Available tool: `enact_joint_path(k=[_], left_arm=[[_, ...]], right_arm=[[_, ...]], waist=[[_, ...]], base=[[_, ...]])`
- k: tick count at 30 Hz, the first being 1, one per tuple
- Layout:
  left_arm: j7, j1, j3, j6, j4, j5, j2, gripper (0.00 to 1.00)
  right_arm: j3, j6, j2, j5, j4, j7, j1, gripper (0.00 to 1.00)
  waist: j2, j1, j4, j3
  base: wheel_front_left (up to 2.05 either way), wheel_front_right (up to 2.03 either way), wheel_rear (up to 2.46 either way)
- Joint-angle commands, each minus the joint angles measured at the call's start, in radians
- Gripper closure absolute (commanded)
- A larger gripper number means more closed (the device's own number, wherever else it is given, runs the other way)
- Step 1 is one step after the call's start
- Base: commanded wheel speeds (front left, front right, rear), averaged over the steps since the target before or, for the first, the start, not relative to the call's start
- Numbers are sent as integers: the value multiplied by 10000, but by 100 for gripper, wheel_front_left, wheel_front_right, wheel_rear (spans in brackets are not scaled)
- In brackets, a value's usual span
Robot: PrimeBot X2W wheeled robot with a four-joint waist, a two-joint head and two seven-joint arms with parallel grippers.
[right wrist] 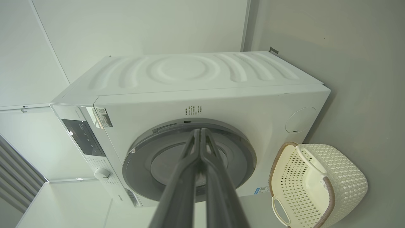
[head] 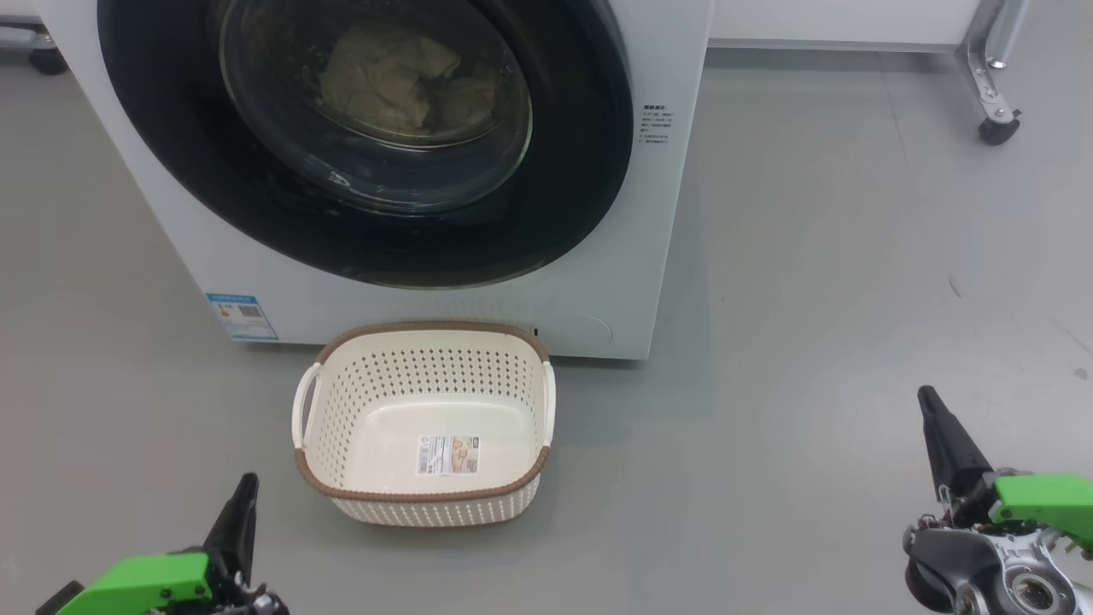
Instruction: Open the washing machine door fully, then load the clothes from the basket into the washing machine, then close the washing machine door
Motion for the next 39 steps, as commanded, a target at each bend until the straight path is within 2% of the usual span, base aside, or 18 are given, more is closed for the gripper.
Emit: enact_joint_path(k=[1, 39], left_arm=[[94, -508, 392, -71, -278, 67, 76, 100], [120, -511, 425, -71, -277, 94, 53, 100]], right_arm=[[161, -29, -108, -75, -317, 55, -546, 100], [105, -29, -69, -121, -314, 100, -552, 100]], waist=[[0, 0, 0, 0], [0, 0, 0, 0]], base=[[0, 0, 0], [0, 0, 0]])
